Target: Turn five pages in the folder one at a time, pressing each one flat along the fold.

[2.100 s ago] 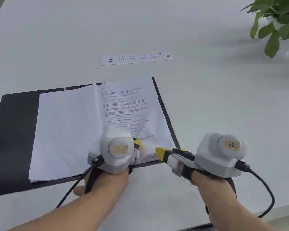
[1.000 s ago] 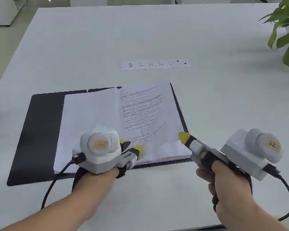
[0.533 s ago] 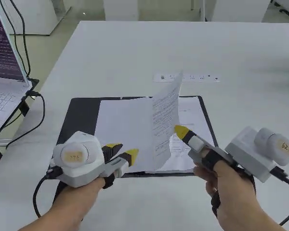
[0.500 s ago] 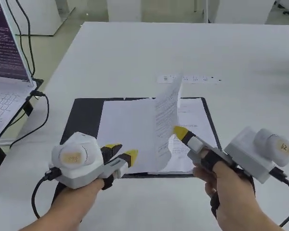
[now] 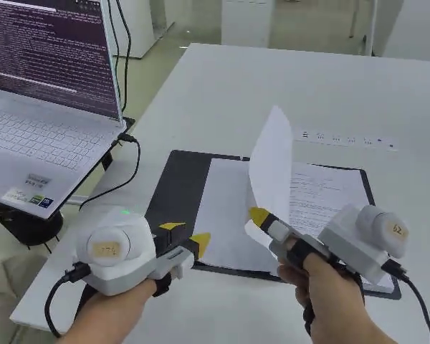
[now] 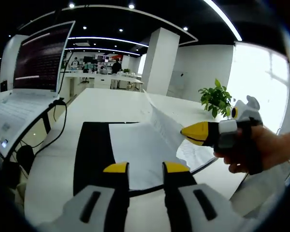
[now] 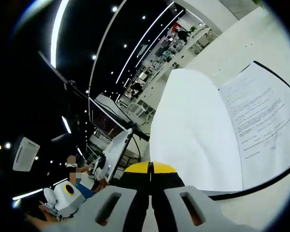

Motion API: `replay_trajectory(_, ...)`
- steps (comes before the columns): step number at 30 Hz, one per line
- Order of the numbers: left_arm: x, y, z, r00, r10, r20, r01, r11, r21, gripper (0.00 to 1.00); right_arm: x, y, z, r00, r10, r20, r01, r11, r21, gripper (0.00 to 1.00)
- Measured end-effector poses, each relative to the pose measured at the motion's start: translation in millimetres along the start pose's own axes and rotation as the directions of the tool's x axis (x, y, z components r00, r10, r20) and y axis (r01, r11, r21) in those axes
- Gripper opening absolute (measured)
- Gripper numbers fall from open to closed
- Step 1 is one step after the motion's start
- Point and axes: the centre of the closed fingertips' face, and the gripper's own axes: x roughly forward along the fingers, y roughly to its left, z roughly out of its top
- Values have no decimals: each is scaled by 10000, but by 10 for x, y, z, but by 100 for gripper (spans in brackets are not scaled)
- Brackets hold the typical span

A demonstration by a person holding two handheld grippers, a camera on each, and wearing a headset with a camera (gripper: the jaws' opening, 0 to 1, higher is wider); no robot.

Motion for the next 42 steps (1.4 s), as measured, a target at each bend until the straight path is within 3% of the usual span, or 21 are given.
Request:
replay_trajectory(10,-164,181,-178,9984,527,-197,-532,9982,-277,25,387,-109,-499,9897,-370,-1382,323,9988,-354,0)
replay_trajectory(13,-181,232,-258,9971,674,-351,-686,9971,-325,25,501,-162,-665,9804,-557,-1888,397,9954,-877,0)
replay_trajectory(17,-196,271,-355,9952,771,-609,-792,9963,-328,26,609,-295,-863,9652,-997,-2417,509,9784,-2004,0)
replay_trajectory(22,-208,314,-421,9932,881,-765,-914,9950,-408,26,699,-406,-1054,9514,-1190,-2839,657,9795,-1903,0)
replay_trajectory(28,-167,361,-475,9907,958,-961,-996,9944,-352,26,688,-501,-1091,9403,-1140,-3208,739,9882,-1344,0)
replay_trajectory(31,-144,359,-487,9899,960,-1039,-995,9946,-286,26,697,-471,-1074,9434,-772,-3225,259,9867,-1605,0)
replay_trajectory(34,-108,363,-503,9894,938,-1112,-968,9951,-214,25,659,-440,-1090,9373,-352,-3468,-116,9912,-1319,4)
replay_trajectory(35,-87,363,-515,9887,932,-1170,-957,9953,-162,26,652,-390,-1055,9449,120,-3270,-452,9946,-939,6)
replay_trajectory(37,-42,355,-535,9879,894,-1266,-912,9958,-81,25,615,-387,-992,9521,366,-3037,-622,9952,-752,9)
replay_trajectory(38,-23,345,-540,9877,872,-1297,-886,9960,-56,25,580,-363,-938,9566,639,-2844,-750,9968,-283,10)
replay_trajectory(40,47,304,-551,9872,764,-1400,-758,9971,102,25,500,-377,-818,9651,742,-2510,-814,9965,-184,9)
replay_trajectory(42,150,257,-548,9871,664,-1456,-611,9973,407,25,403,-427,-714,9680,705,-2410,-729,9973,-10,8)
